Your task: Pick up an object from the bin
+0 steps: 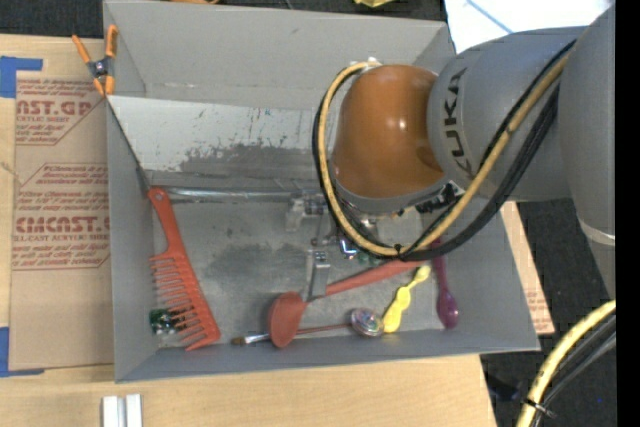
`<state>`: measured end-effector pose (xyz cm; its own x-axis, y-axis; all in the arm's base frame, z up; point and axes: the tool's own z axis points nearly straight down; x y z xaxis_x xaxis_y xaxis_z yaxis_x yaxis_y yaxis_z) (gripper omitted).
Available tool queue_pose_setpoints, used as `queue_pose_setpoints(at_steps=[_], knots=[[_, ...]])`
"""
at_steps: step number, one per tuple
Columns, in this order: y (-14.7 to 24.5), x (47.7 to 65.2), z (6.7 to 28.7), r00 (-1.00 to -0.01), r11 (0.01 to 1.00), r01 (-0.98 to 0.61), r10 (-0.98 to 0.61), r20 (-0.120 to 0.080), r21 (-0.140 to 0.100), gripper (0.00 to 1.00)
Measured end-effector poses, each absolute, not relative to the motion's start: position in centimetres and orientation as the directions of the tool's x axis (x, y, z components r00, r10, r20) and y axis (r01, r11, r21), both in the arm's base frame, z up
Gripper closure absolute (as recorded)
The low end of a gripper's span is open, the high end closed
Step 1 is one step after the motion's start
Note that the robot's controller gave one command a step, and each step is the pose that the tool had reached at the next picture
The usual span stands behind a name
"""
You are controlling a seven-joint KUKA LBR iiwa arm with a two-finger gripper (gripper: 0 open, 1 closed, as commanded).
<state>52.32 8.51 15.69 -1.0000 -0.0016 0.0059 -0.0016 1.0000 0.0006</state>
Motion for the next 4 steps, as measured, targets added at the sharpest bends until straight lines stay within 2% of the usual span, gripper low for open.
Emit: queue_pose_setpoints(at_steps=[1,2,3,4], knots=[[8.5,52.5,16.0,-1.0,1.0,0.0,0.0,0.0,0.001,0.0],[8.2,49.1,7.0,-0.995,0.995,-0.102,-0.102,-0.005,0.002,0.0],[8.7,49.2,14.8,-0.977,0.977,-0.214,-0.214,-0.014,0.001,0.0],[8.3,48.9,7.9,-0.993,0.993,-0.121,-0.121,0.0,0.002,0.0]])
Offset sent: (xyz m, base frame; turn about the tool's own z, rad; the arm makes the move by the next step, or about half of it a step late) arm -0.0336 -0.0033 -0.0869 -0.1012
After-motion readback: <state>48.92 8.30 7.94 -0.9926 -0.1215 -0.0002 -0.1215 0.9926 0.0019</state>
